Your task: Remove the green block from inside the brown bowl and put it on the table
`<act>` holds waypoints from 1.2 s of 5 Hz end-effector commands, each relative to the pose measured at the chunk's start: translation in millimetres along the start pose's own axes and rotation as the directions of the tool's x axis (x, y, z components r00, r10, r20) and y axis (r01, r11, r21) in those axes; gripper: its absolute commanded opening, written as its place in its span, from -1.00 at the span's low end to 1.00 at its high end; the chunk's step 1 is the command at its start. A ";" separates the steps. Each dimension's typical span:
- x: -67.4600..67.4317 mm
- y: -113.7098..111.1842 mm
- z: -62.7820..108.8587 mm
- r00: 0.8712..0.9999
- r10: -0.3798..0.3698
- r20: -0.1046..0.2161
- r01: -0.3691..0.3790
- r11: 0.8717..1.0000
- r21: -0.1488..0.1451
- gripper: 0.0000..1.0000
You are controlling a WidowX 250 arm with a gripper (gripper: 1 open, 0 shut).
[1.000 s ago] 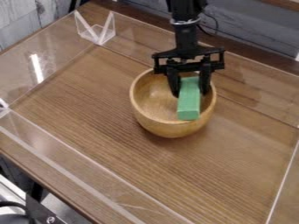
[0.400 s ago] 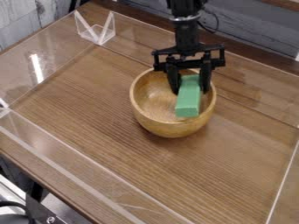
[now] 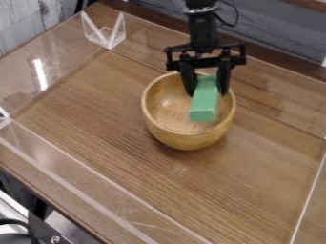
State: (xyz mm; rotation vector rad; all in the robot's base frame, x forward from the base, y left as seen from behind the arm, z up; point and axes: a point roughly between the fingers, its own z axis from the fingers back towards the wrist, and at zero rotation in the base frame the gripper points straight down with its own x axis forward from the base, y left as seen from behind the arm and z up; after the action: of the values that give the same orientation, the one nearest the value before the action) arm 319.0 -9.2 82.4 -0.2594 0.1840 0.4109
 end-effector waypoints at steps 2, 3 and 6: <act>-1.3 0.1 46.0 0.993 -0.041 0.110 0.046 0.998 -0.042 -1.00; -2.4 6.3 55.0 0.992 -0.048 0.118 0.054 0.998 -0.045 -1.00; -2.7 27.4 78.1 0.987 -0.069 0.144 0.075 0.997 -0.036 -1.00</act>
State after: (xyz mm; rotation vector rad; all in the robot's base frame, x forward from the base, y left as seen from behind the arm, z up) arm 311.3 32.9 120.8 -0.2833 0.1321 0.3700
